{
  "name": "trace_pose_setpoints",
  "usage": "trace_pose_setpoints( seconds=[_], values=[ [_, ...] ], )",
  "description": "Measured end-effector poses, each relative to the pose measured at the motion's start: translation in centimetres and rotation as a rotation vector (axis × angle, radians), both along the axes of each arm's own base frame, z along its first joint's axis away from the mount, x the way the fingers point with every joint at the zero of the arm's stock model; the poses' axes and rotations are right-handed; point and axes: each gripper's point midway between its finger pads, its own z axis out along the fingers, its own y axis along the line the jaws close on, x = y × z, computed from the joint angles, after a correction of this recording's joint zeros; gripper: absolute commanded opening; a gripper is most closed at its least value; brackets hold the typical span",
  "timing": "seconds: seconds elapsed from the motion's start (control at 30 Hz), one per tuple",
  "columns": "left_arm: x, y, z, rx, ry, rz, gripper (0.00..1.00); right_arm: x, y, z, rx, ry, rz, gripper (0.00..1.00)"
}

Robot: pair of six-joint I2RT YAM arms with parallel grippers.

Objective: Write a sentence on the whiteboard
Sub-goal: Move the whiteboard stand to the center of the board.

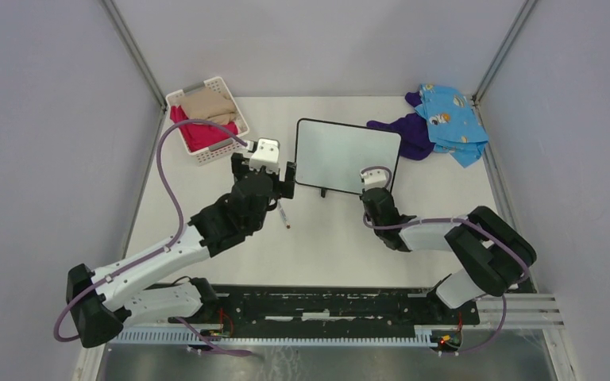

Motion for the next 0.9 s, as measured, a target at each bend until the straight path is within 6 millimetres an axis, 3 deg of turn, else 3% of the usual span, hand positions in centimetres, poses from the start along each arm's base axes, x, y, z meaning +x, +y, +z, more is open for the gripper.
trace_pose_setpoints(
  seconds=[0.23, 0.5, 0.67, 0.8, 0.9],
  values=[
    [0.1, 0.1, -0.6, 0.015, 0.008, 0.009, 1.00, -1.7, 0.0, -0.1, 0.015, -0.009, 0.098, 0.00],
    [1.0, -0.2, -2.2, -0.024, 0.071, 0.026, 1.00, -2.2, 0.5, 0.0, 0.010, -0.002, 0.165, 0.01],
    [2.6, 0.5, -2.4, -0.170, 0.124, 0.052, 1.00, -2.6, 0.5, 0.0, 0.020, -0.001, 0.180, 0.44],
    [3.7, 1.5, -2.6, -0.289, 0.165, 0.072, 1.00, -3.1, 0.3, -0.4, 0.006, 0.018, 0.195, 0.66],
    [4.6, 2.2, -3.0, -0.381, 0.196, 0.077, 1.00, -3.2, 0.3, -0.2, 0.009, 0.017, 0.198, 0.75]
  ],
)
